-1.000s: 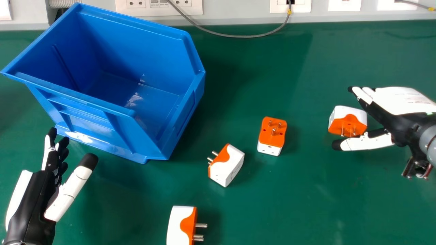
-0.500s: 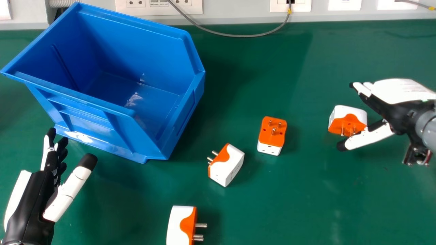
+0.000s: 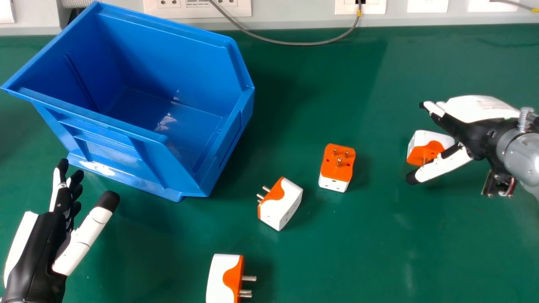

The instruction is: Pick all objects and put in blue box

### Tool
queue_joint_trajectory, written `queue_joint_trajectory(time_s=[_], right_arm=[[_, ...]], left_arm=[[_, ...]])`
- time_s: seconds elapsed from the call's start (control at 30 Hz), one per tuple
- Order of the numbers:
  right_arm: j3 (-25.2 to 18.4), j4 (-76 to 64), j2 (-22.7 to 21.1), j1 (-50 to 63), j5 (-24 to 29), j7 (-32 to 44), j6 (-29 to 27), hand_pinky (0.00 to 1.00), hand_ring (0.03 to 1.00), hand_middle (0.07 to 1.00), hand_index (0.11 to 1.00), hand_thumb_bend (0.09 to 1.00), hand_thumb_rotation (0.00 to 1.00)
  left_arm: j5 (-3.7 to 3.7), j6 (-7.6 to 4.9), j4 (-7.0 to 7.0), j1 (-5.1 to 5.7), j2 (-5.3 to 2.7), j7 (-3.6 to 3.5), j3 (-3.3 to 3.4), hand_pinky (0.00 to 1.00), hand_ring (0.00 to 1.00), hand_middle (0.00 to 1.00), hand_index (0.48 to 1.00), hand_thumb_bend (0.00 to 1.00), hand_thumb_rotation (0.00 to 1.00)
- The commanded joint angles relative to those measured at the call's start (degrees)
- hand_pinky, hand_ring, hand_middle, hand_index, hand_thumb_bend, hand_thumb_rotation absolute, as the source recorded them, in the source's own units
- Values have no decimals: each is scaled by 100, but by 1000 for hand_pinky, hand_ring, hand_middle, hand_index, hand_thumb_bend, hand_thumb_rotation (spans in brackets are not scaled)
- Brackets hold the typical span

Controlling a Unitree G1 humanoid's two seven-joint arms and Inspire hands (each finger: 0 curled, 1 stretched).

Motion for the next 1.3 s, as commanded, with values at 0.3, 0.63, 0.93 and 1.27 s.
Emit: queue_joint_trajectory(time_s=[0.3,0.63,0.93,1.27], right_arm=[[39,176,3,-329,126,169,-87,961,1000,1000,1000,652,556],[37,470,76,-451,292,351,-165,954,995,1000,1000,624,543],[27,874,178,-650,386,321,-199,937,986,999,1000,591,508],[0,1140,263,-772,442,231,-200,926,974,985,988,579,489]], left_arm=[[-24,-67,-240,130,73,-3,101,996,1000,1000,1000,909,814],[-70,-28,-275,184,79,-19,143,999,1000,1000,1000,905,817],[-46,-303,-147,198,67,-2,236,999,1000,1000,1000,893,814],[-39,-371,-178,274,70,1,270,998,1000,1000,1000,889,812]])
